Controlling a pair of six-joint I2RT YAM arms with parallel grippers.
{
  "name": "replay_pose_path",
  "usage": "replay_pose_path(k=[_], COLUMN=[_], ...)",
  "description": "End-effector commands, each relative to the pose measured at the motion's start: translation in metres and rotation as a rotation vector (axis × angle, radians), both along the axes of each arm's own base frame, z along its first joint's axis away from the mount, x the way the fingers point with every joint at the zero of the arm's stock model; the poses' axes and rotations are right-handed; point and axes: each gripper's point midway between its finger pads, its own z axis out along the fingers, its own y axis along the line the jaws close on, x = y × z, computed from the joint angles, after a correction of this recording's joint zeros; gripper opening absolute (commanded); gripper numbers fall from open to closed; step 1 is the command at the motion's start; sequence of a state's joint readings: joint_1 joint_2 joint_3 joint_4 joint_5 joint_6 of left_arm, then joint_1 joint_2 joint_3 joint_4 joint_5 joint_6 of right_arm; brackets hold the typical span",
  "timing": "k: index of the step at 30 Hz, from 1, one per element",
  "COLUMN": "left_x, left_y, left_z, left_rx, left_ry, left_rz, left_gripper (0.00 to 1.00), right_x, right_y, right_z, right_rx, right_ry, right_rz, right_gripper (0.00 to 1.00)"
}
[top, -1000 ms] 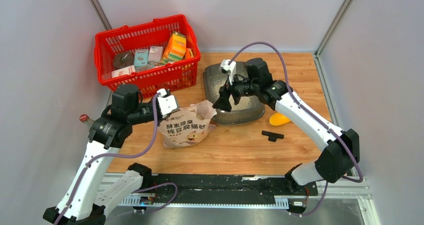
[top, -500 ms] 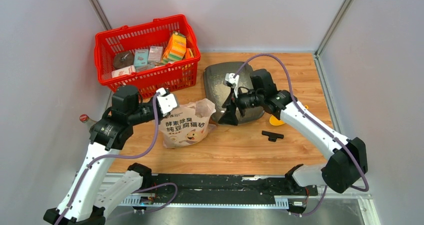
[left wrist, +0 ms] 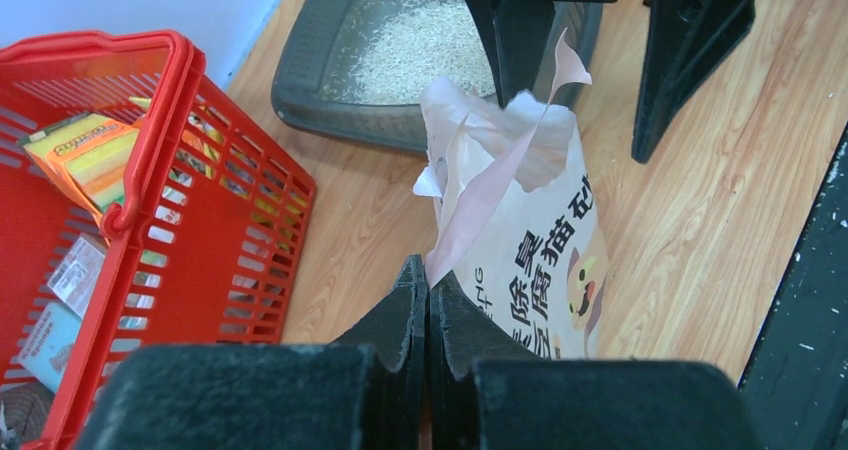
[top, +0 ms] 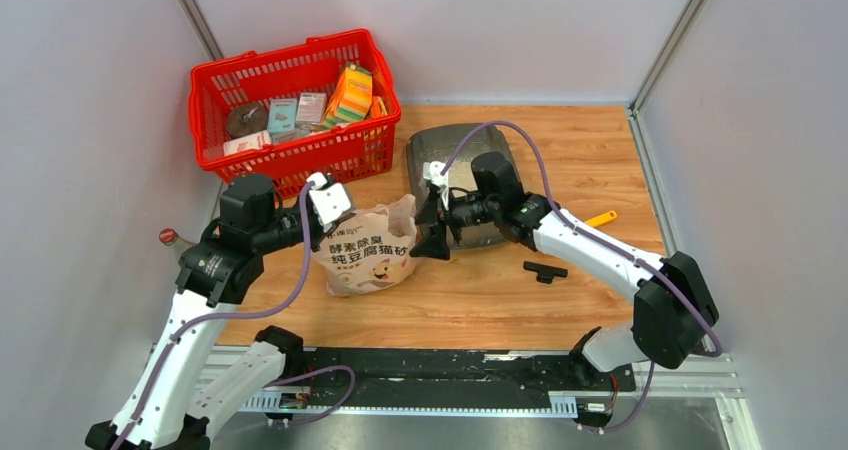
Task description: Fill the litter box with clean litter
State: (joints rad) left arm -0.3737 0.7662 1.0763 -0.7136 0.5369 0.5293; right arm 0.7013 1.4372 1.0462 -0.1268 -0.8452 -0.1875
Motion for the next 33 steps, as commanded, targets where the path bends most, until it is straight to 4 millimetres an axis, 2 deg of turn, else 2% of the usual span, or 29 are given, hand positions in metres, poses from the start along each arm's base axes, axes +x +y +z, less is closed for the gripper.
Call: replay_pose_path(k=[1,7,12,18,21,25,28,30,33], left_x=[0.001,0.001,0.002,0.003,0.004,0.004,0.005,0.006,0.006], left_y=[-0.004,-0.004,-0.004,-0.004,-0.003,-0.001,-0.001,-0.001,-0.001], left_z=[0.054,0.053,0.054,0.054,0.054,0.053,0.051,0.052,0.052], left_rx=[-0.093,-0.109,-0.116,-0.108,-0.103,-0.096,-0.098,-0.098,-0.098], left_ry=[-0.183,-0.17,-0.166,-0.171,-0.173,-0.179,-0.176,-0.175,-0.175], left_rz=[-0.009,-0.001,0.005,0.009,0.016,0.021,0.022,0.025,0.025], left_gripper=[0.0,0.0,0.0,0.0,0.0,0.0,0.0,0.0,0.0], right_x=[-0.006,-0.004,0.012,0.025,0.033,0.034,0.028,0.028,0.031], right_y=[0.018,0.026,0.034,0.033,0.026,0.015,0.021,0.027,0.033], right_z=[0.019,0.013,0.007,0.001,0.003,-0.007,-0.015,-0.018,-0.01], right_rx=[0.082,0.086,0.081,0.062,0.042,-0.003,0.005,0.017,0.045], right_ry=[-0.071,-0.085,-0.154,-0.174,-0.194,-0.197,-0.136,-0.106,-0.067], right_rz=[0.055,0.038,-0.069,-0.137,-0.197,-0.229,-0.207,-0.208,-0.231], right_gripper=[0.78,0.74,0.68,0.65,0.65,0.69,0.69,0.66,0.6])
